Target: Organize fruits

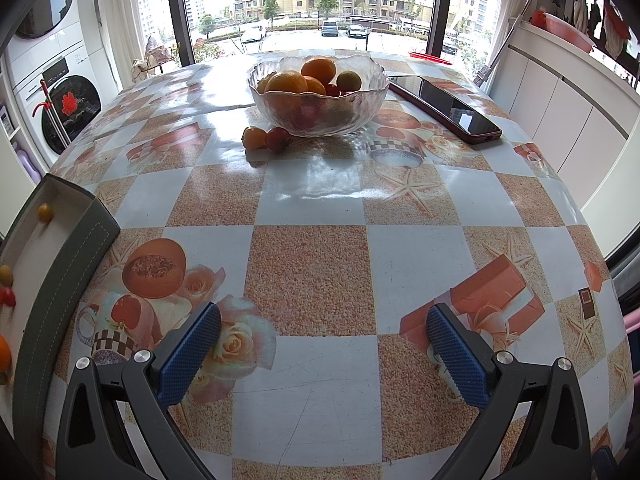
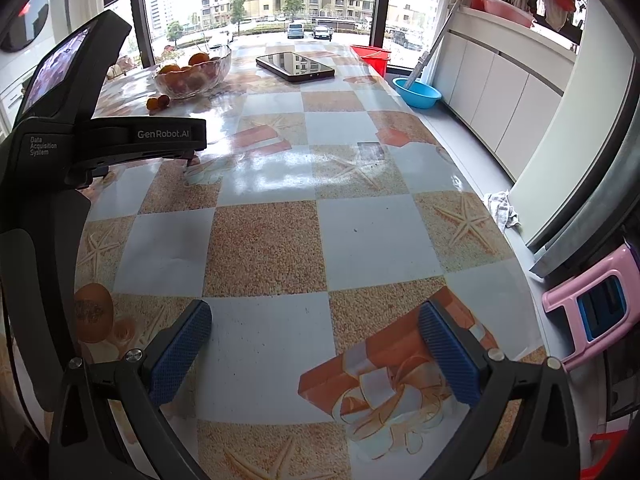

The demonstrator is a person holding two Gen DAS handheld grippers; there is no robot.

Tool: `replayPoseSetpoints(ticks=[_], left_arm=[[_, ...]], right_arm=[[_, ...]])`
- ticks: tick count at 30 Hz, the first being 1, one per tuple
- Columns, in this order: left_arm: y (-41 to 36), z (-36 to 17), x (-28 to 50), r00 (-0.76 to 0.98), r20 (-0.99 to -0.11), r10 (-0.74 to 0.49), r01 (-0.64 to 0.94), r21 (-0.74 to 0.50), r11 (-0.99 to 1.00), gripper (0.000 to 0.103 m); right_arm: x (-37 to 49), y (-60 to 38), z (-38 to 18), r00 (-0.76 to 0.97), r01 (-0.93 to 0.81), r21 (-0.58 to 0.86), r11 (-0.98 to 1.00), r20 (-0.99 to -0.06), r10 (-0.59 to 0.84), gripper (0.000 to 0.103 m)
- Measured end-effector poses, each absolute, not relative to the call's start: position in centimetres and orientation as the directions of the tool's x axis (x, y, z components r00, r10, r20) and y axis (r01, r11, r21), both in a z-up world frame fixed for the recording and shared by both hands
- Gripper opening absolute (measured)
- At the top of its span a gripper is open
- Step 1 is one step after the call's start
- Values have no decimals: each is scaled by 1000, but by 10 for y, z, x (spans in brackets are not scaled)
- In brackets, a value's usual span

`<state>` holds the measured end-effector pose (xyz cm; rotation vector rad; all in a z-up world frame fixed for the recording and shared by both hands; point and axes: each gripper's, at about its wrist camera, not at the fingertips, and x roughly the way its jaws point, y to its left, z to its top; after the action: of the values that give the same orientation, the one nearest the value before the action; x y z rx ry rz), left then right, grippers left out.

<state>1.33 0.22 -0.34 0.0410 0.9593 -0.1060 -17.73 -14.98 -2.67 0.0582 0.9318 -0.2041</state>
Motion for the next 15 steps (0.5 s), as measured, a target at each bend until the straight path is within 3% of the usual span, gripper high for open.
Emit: replayPoseSetpoints(ticks=[15], left_arm=[[2,-3,13,569,-819,-72,108,-12,994,103]], right_arm=[[-171,-151,-28,561,210,-39,977,-814,-153,103]])
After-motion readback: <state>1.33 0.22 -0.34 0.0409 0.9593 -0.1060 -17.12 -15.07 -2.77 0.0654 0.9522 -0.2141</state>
